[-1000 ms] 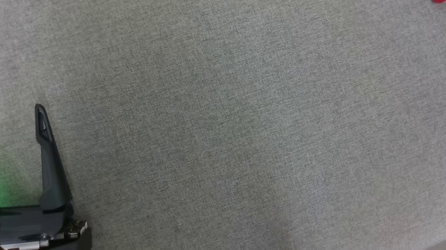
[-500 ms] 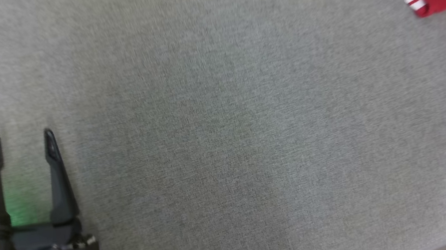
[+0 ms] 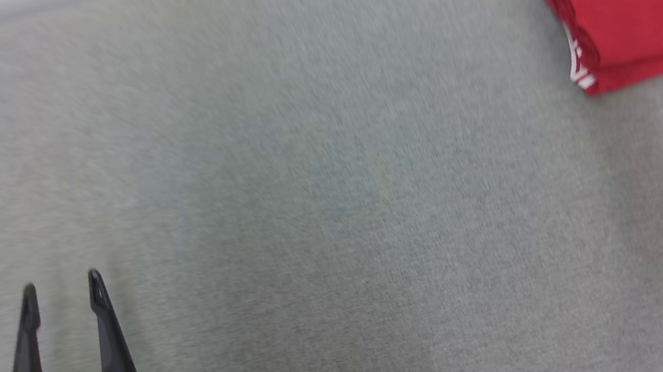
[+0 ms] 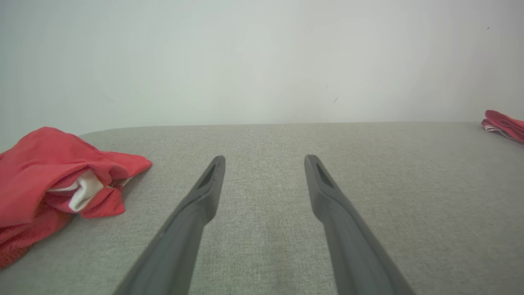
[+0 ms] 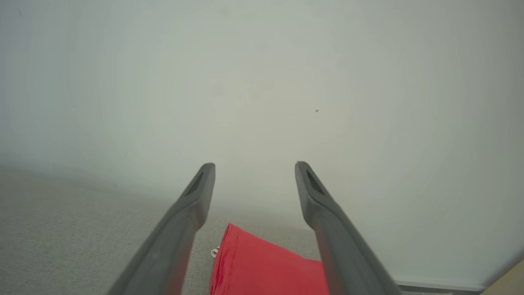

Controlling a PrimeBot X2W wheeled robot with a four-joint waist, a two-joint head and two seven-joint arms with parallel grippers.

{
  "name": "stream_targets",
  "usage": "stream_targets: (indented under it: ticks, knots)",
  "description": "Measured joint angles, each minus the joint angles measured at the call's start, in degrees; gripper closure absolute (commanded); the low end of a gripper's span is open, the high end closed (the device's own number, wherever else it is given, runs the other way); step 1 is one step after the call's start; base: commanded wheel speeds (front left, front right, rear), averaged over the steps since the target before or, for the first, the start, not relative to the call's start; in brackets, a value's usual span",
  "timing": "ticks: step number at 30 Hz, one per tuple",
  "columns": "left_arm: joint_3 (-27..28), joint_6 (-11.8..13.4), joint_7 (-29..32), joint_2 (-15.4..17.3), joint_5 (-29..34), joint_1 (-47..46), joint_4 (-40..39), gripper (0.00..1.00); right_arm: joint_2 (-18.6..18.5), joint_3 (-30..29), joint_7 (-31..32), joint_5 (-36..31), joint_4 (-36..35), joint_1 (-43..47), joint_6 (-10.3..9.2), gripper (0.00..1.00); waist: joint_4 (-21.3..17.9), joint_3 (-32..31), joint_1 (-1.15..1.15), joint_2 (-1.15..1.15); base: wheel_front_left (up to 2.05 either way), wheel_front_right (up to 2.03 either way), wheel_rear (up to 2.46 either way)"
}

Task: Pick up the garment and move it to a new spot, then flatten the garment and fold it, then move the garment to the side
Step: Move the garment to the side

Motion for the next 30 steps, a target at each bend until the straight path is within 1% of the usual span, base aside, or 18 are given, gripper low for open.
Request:
stream_targets:
  ticks: [5, 10, 14, 23, 30]
  knots:
    - [0.18, 0.04, -0.29, -0.58, -0.38, 2.12, 0.87, 0.00, 2.24, -4.41, -0.01, -1.70, -6.94, 10.63, 0.00, 0.00, 1.49, -4.44, 0.00, -0.01, 0.00, 0.00, 0.00]
    - [0.07, 0.02, -0.36, -0.92, -0.49, 3.15, 1.65, 0.00, 5.64, -9.38, 0.53, -2.98, -13.63, 20.04, 0.00, 0.00, 2.80, -7.83, -0.01, -0.01, 0.00, 0.00, 0.00]
    - [0.10, 0.02, -0.37, -1.34, -0.86, 3.80, 2.23, 0.00, 9.13, -12.41, 2.00, -4.01, -19.04, 27.70, 0.00, 0.00, 3.55, -9.89, -0.01, -0.01, 0.00, 0.00, 0.00]
    - [-0.51, -0.44, -0.46, -2.16, -0.93, 4.52, 3.24, 0.00, 17.25, -16.85, 4.54, -5.56, -29.93, 42.22, 0.00, 0.00, 4.07, -12.85, 0.00, -0.01, 0.00, 0.00, 0.00]
    - [-0.23, -0.92, -0.49, -2.31, -0.96, 5.16, 4.11, 0.00, 22.59, -19.13, 5.34, -6.60, -35.48, 50.52, 0.00, 0.00, 4.43, -14.19, 0.00, -0.01, 0.00, 0.00, 0.00]
